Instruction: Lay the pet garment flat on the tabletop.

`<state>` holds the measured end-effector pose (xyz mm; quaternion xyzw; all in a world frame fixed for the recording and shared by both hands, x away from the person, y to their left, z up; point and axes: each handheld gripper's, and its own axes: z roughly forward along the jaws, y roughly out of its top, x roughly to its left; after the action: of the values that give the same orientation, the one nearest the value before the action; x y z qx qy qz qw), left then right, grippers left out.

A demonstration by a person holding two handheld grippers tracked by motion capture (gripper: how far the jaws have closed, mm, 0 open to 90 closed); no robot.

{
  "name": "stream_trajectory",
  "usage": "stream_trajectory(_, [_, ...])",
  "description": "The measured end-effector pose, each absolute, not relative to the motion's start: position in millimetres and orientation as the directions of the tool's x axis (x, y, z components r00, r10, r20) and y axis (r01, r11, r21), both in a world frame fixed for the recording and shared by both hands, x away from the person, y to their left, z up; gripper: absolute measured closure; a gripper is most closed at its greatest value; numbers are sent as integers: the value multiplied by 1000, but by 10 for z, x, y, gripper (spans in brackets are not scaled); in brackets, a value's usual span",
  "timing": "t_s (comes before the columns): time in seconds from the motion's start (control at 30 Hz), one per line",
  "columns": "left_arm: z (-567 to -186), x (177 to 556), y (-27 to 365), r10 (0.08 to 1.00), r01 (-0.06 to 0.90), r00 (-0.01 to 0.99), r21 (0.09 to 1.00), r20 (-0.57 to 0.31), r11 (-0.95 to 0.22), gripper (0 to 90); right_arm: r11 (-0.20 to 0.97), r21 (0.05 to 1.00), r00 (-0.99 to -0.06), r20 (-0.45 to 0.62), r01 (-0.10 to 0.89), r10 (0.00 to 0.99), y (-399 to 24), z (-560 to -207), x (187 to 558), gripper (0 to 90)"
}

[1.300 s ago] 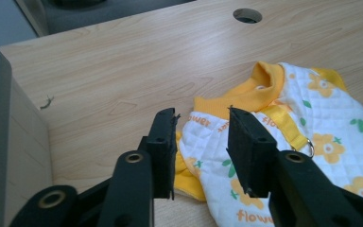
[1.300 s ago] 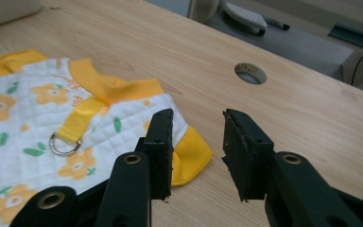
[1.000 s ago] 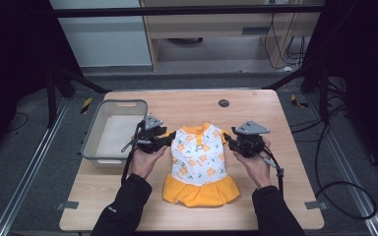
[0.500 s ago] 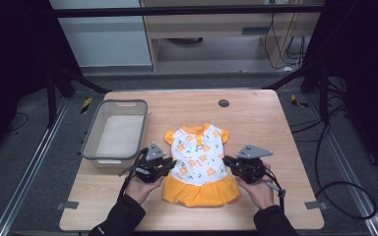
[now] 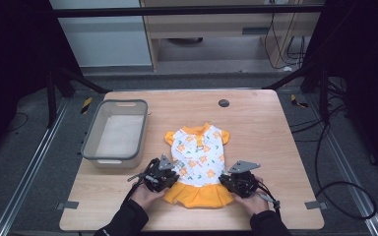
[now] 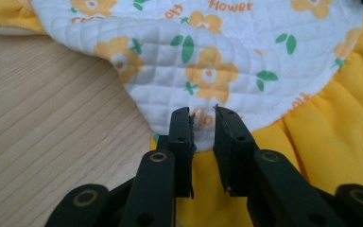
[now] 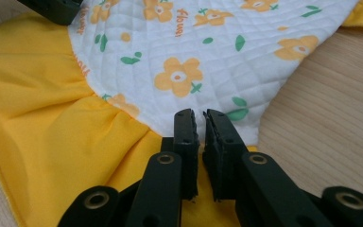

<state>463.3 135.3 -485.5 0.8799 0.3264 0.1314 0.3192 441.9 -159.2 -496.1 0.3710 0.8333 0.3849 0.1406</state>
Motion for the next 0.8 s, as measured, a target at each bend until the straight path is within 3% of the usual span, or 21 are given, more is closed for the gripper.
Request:
stream_trajectory(0.3, [-4869,4532,1388,665,493,746,641,36,-588,762,423,735,-677,65,530,733,-1595,-4986,4298,828])
stream_trajectory(0.47, [-4752,4552,1365,674,462,737,693,47,-554,807,410,754,-675,60,513,735,-1601,-4927,4302,854])
stream_trajectory(0.67, [-4599,4783,1247,707,438,707,765,31,-472,894,354,803,-630,35,480,776,-1586,-4816,4510,900])
stream_trajectory(0.8, [-4680,4922,1095,716,449,696,748,51,-489,895,331,808,-622,55,487,781,-1541,-4832,4728,900])
